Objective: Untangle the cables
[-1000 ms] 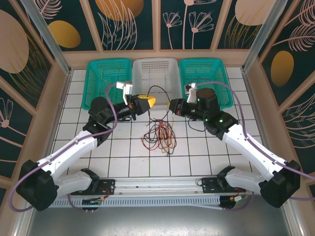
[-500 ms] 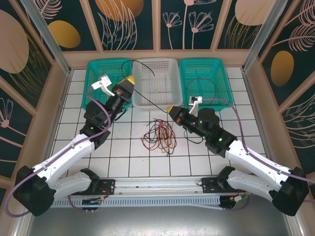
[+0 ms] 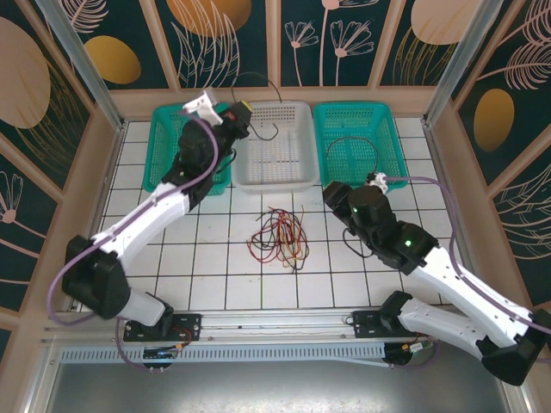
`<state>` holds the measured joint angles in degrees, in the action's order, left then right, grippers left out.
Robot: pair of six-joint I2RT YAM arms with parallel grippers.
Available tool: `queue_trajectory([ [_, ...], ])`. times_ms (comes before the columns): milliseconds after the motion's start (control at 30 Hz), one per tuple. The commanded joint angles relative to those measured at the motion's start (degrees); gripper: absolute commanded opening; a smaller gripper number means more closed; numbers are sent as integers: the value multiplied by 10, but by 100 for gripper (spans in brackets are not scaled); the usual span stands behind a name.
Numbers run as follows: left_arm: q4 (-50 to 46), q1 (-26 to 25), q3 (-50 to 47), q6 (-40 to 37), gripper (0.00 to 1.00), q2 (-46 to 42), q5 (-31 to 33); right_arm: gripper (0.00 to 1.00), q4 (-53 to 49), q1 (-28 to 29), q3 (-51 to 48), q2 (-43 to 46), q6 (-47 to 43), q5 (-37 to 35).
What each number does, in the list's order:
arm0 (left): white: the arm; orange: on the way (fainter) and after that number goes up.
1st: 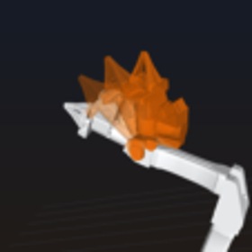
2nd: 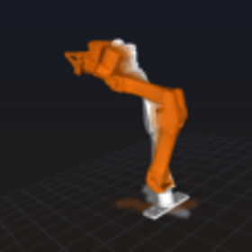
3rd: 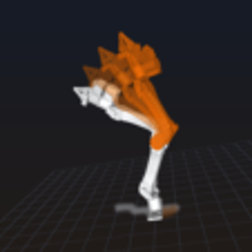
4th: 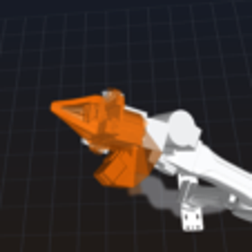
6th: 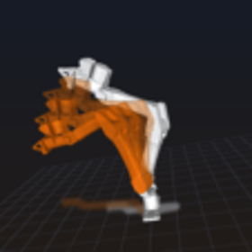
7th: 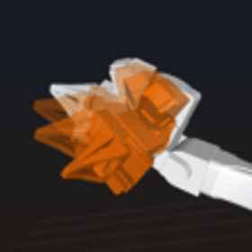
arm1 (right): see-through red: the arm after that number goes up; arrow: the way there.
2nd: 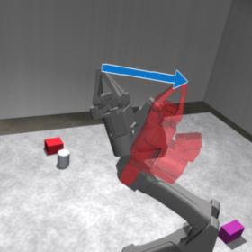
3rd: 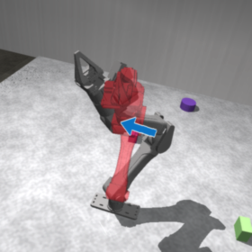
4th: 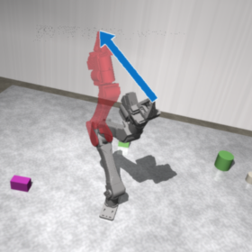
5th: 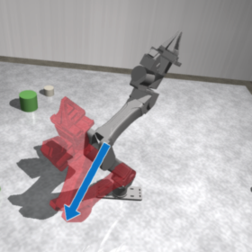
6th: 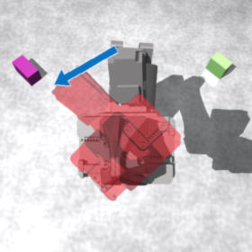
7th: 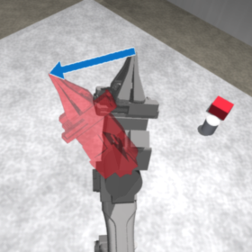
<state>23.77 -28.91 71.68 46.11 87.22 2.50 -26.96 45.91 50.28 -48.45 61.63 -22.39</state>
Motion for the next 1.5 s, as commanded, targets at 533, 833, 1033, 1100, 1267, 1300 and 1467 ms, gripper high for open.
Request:
queue_trajectory([
  [533, -212, 41, 176, -93, 69, 154, -221, 61, -96, -30, 18, -88, -123, 95],
  [833, -233, 41, -41, -107, 64, -80, -152, 61, 19, -31, -11, -188, -148, 171],
  [1033, -248, 41, -224, -93, 72, -230, -167, 58, 50, -32, 0, -256, -175, 178],
  [1100, -252, 41, -266, -79, 73, -259, -194, 56, 56, -33, 6, -283, -184, 175],
  [1267, -213, 41, -334, -27, 70, -288, -235, 49, 77, -32, 19, -341, -196, 178],
  [1300, -210, 41, -336, -23, 69, -288, -236, 49, 84, -31, 19, -348, -196, 177],
  [1467, -191, 41, -328, -10, 66, -273, -253, 43, 102, -33, 27, -386, -207, 172],
])
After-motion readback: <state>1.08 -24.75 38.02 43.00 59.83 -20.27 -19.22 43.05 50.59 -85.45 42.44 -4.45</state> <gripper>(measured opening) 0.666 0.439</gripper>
